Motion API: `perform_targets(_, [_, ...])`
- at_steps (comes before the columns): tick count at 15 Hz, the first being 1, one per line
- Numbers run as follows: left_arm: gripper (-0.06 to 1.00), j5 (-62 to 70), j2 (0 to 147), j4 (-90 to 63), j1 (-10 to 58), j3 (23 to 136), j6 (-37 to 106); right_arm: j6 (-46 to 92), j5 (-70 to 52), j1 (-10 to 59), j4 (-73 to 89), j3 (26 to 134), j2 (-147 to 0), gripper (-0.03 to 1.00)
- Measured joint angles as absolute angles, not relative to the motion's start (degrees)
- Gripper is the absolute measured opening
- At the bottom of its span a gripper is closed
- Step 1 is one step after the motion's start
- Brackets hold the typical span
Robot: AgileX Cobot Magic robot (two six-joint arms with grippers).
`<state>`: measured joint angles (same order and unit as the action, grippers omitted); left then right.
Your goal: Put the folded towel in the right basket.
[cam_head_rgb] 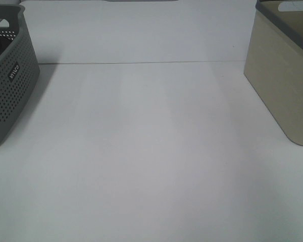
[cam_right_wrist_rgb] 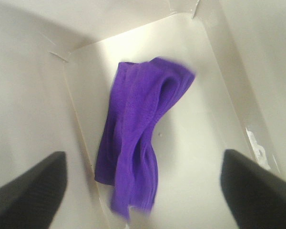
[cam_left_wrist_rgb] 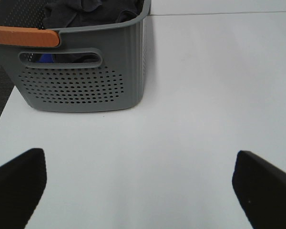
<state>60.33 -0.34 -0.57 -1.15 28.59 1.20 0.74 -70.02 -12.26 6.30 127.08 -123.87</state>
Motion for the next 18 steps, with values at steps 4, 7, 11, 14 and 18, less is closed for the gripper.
perform_targets(4, [0.99,60.3,-0.3,-0.6,-1.1,28.6,1.2,2.5,-70.0,-12.3,7.6,127.1,-123.9,0.96])
perform_targets(7, [0.99,60.3,-0.3,-0.6,-1.1,28.6,1.2,4.4,-70.0,-12.3,11.8,127.1,-123.9,0.96])
perform_targets(11, [0.99,60.3,-0.3,-0.6,-1.1,28.6,1.2,7.2,-70.0,-11.3,11.2,127.8,-121.4,0.96])
perform_targets(14, [0.99,60.3,-0.3,-0.6,-1.1,28.6,1.2,6.2,-70.0,-5.8,5.7,127.9,-115.0,0.96])
perform_targets(18, [0.99,60.3,-0.3,-0.6,-1.1,28.6,1.2,3.7,-70.1,0.2,3.6,127.9,-107.7,0.96])
